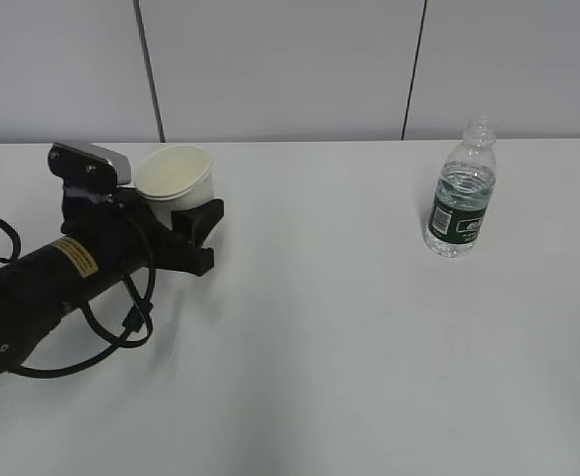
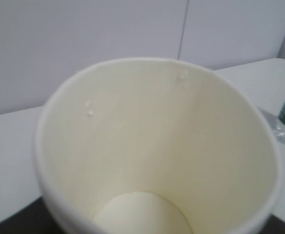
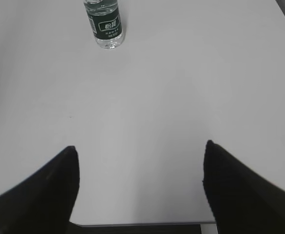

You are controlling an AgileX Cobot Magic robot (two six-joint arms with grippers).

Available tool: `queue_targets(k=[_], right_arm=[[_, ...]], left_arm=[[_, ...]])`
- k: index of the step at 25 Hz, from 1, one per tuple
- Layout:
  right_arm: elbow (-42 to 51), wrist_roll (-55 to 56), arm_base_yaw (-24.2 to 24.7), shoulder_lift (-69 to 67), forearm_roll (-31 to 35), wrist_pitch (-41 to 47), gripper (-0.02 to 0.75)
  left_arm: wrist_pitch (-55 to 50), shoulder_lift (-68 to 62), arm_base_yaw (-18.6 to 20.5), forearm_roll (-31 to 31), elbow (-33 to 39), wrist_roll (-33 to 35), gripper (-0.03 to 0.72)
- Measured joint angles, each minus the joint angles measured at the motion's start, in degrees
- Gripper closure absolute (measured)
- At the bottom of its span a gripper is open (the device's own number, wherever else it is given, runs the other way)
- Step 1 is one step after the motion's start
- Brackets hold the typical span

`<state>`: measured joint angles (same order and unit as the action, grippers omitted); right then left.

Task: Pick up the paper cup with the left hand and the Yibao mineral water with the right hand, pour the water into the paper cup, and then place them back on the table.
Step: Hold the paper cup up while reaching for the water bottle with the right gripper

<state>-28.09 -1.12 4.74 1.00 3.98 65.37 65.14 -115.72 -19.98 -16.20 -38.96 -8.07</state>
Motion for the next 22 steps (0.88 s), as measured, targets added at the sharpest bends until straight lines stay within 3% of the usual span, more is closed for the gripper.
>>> queue_targets(k=[8,22], right_arm=[[-1.19,-0.24,0.0,-3.54,1.25,-6.17,0.153],[0.25,-0.46,0.0,-24.85,0.02,-38.51,0.153]], left_arm=[[-0.88,1.11,-6.5,-1.1,0.11,-0.42,0.284],[-2.34,1.11,-6.88,-1.5,0.11,-0.83,0.285]])
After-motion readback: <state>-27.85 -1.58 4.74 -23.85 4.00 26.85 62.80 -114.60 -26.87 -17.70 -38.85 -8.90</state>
